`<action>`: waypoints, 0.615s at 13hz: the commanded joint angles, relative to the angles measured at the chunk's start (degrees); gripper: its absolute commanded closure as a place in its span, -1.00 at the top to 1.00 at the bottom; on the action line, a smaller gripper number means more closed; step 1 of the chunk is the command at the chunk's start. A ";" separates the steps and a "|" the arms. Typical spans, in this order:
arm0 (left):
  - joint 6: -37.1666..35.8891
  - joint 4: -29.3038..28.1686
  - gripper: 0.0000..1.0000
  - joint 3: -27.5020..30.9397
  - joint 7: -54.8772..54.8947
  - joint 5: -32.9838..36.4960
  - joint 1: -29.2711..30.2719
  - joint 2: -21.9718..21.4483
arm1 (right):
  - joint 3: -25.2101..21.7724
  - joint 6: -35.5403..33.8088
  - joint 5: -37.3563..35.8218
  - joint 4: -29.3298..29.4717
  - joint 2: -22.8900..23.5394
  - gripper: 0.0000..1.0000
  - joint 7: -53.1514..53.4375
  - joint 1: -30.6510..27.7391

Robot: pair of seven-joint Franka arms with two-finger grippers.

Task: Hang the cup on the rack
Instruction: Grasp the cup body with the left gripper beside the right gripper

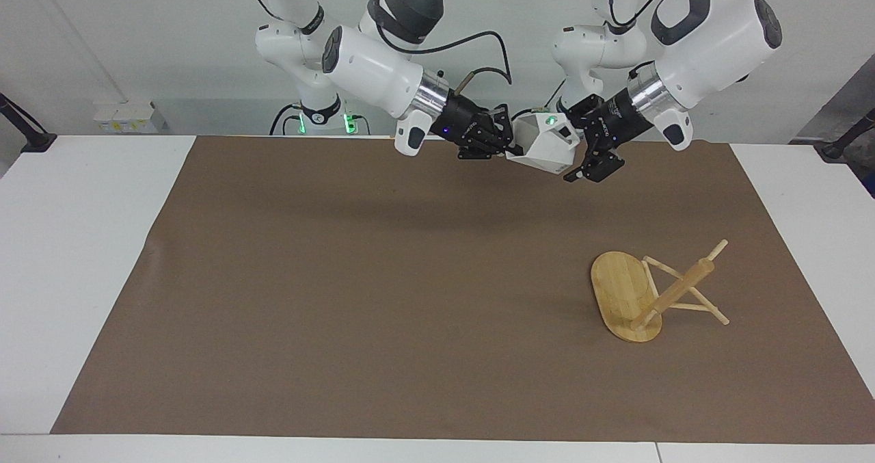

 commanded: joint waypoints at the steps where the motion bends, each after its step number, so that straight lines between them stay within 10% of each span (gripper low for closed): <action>1: 0.83 -1.15 1.00 0.49 -1.51 -2.55 -0.45 -1.18 | 0.35 0.34 1.74 0.11 -0.07 -1.00 0.25 -0.69; 4: 1.54 -1.24 0.86 0.40 -1.60 -3.35 -1.06 -1.27 | 0.43 0.34 1.74 0.11 -0.07 -1.00 0.25 -0.69; 6: 2.32 -1.24 -0.73 0.31 -1.34 -3.52 -1.15 -1.27 | 0.35 0.34 1.74 0.11 -0.07 -1.00 0.33 -0.69; 8: 2.94 -1.24 -1.00 0.31 -1.34 -3.96 -1.06 -1.36 | 0.35 0.34 1.83 0.11 -0.07 -1.00 0.33 -0.69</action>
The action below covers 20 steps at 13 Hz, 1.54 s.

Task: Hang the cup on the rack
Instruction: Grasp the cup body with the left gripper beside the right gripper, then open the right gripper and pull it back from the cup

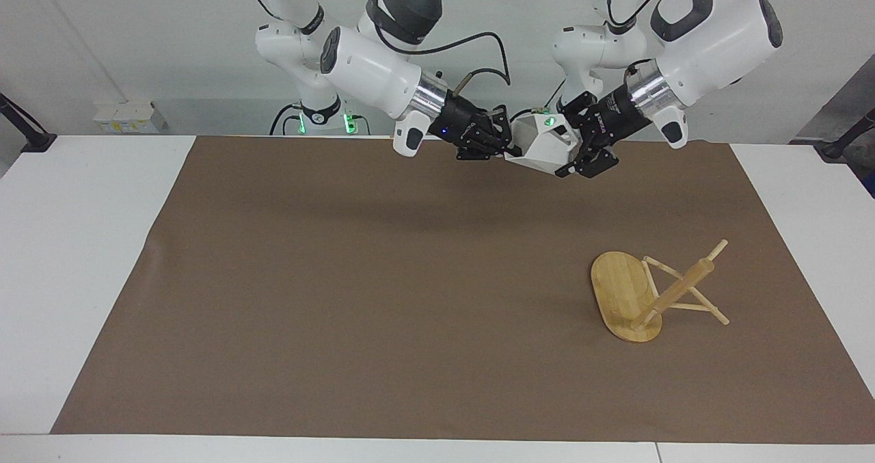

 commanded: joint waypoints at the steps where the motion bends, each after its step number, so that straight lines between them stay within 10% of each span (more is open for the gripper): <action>1: 0.85 -1.24 -1.00 0.26 -0.89 -1.67 -0.67 -1.48 | 0.35 0.53 1.72 0.11 -0.07 -1.00 0.31 -0.50; 6: 1.90 -1.15 -1.00 0.79 -1.24 -1.67 0.73 -1.65 | 0.35 0.53 1.72 0.11 -0.07 -1.00 0.40 -0.50; 8: 2.70 -1.50 -1.00 0.79 -2.11 -1.59 1.09 -1.65 | 0.26 0.61 0.58 0.11 -0.16 0.99 0.05 -0.32; 15: 10.60 -2.47 -1.00 0.79 -9.75 -0.80 3.64 0.53 | -0.18 0.61 0.14 -0.42 -0.25 1.00 -0.21 -1.46; 20: 21.14 -2.20 -1.00 0.79 -25.64 7.09 3.82 7.47 | -0.18 -0.09 -27.06 -1.65 -0.25 1.00 0.05 -7.77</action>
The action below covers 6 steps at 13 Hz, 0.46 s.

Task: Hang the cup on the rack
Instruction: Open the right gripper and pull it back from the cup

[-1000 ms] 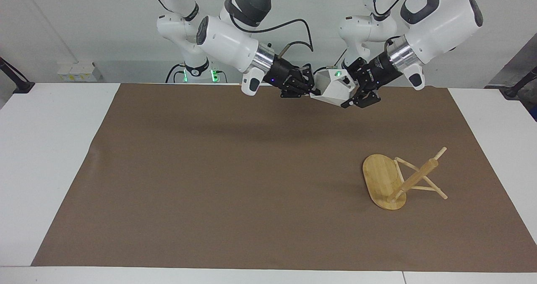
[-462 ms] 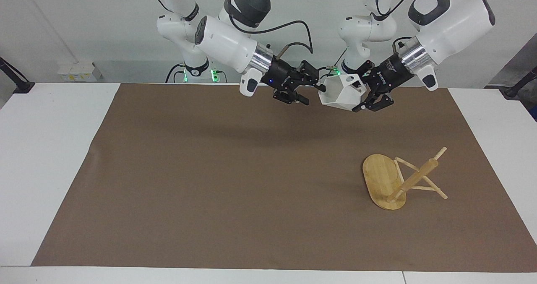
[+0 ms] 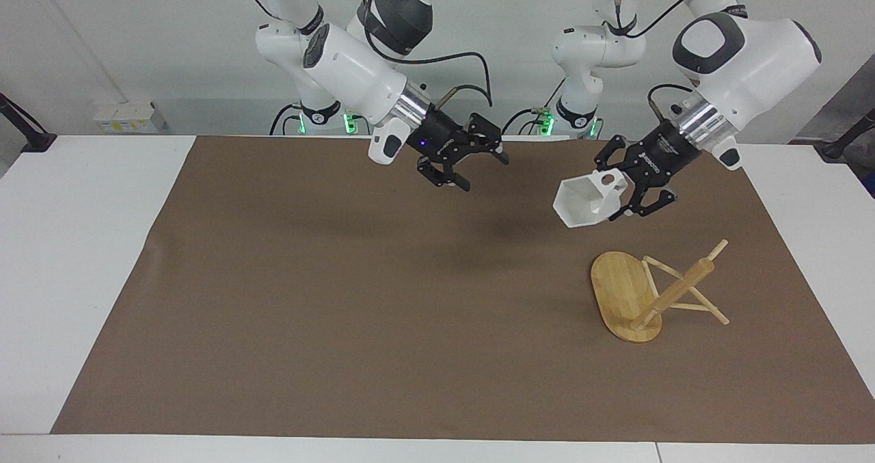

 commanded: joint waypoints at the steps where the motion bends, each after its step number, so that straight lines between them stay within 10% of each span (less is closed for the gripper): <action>1: 4.15 0.11 -1.00 -0.30 -8.22 3.38 0.14 2.99 | 0.36 -2.10 -9.04 -1.30 -0.83 1.00 0.00 -5.75; 6: 10.65 -1.82 -1.00 0.05 -17.01 4.09 0.67 5.11 | 0.35 -4.13 -19.47 -2.53 -1.18 1.00 -0.88 -18.59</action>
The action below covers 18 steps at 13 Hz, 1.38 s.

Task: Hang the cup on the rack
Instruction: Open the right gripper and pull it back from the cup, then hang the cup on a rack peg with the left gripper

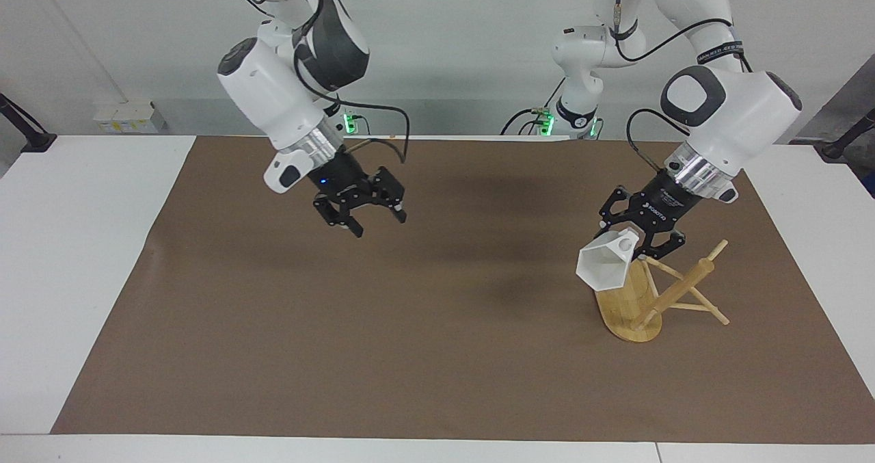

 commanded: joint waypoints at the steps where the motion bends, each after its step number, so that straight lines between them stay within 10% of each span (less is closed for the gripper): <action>1: 3.53 -2.14 -1.00 0.28 -5.84 1.38 0.86 -0.43 | 0.76 -0.52 -11.58 -1.22 -1.15 1.00 -1.37 -4.86; 10: 3.20 -5.75 -1.00 0.81 -12.79 1.55 2.79 -1.57 | -0.29 -16.05 -30.61 5.27 -1.07 1.00 1.42 -11.64; 11: 1.97 -5.57 -0.77 0.81 -12.27 1.64 3.41 -1.57 | -0.38 -19.04 -30.71 7.29 -1.07 1.00 1.43 -11.65; 12: 0.22 -5.13 0.09 0.81 -12.09 2.34 3.85 -1.57 | -0.55 -21.16 -30.71 8.70 -1.07 1.00 1.43 -11.73; 18: -7.43 -2.84 1.00 0.81 -6.74 7.97 4.03 -4.46 | -5.65 -25.75 -30.18 11.26 -2.56 1.00 0.73 -11.73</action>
